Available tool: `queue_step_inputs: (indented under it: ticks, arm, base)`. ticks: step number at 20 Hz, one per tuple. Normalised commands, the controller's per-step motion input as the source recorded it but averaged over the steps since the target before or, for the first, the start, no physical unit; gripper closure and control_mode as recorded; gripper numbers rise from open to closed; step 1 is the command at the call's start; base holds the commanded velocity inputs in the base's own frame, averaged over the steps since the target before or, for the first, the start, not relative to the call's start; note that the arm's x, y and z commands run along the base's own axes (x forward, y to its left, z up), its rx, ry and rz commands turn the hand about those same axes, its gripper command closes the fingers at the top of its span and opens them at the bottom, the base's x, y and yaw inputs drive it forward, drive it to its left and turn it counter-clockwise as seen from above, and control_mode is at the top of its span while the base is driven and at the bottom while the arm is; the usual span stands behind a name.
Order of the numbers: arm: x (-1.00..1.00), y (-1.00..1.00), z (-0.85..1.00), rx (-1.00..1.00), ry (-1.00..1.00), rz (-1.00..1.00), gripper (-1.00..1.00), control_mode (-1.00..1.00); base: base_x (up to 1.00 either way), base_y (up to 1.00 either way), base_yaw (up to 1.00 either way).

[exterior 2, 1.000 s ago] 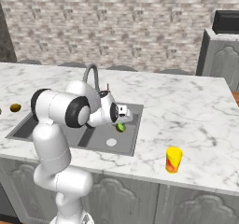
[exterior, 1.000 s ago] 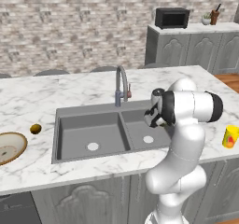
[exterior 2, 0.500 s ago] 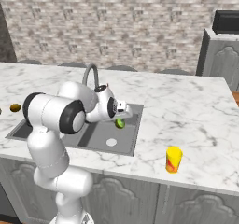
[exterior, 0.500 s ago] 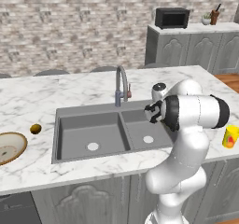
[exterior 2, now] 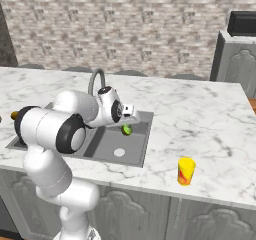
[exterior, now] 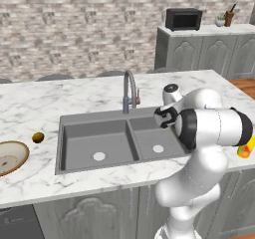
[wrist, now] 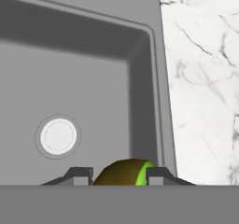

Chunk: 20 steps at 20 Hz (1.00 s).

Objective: Remove the kiwi and lemon from the sink. Then move the bowl and cup from the counter to the sink for washing.

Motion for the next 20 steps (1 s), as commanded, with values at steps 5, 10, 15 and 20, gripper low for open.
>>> queue_step_inputs:
  ticks: [5, 10, 15, 20]
  arm:
    - [-0.13, 0.06, 0.25, 0.0, 0.0, -0.03, 1.0, -1.0]
    - [-0.11, 0.03, 0.21, 0.0, 0.0, -0.03, 1.0, -1.0]
    - [-0.05, 0.01, 0.22, 0.0, 0.0, -0.02, 1.0, -1.0]
    - [-0.08, 0.0, 0.26, 0.0, -0.03, 0.0, 1.0, -1.0]
  base:
    - [0.0, 0.0, 0.0]
    - [0.0, 0.0, 0.0]
    - [0.0, 0.0, 0.0]
    - [0.0, 0.0, 0.0]
